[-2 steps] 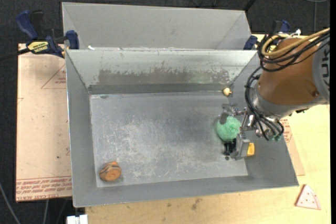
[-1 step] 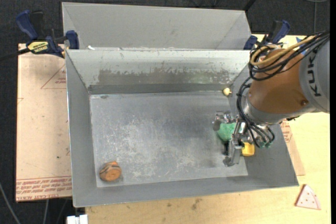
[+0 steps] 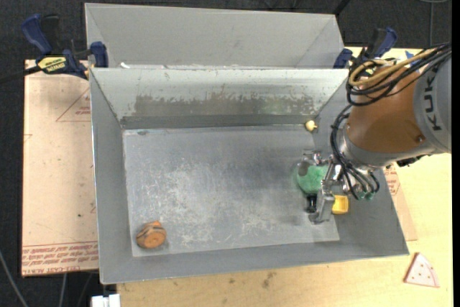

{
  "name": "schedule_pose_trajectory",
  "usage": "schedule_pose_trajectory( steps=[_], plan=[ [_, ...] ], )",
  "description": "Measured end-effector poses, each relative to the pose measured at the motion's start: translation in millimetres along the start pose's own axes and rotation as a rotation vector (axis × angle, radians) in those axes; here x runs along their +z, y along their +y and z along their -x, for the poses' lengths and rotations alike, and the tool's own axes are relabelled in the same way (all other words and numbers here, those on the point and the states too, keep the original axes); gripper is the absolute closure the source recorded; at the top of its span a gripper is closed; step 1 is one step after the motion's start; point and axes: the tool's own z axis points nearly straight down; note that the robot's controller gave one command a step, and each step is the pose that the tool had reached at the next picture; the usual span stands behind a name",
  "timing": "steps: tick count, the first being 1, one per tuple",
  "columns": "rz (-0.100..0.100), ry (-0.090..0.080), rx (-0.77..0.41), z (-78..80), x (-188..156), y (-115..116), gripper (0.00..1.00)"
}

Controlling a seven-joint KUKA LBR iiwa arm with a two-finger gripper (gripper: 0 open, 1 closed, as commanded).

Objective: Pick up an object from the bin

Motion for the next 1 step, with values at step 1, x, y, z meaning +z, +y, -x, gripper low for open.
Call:
schedule_pose_trajectory(
  steps=[1],
  plan=[
    [-0.001, -0.003, 0.027, 4.0, 5.5, -9.8, 0.0]
  ],
)
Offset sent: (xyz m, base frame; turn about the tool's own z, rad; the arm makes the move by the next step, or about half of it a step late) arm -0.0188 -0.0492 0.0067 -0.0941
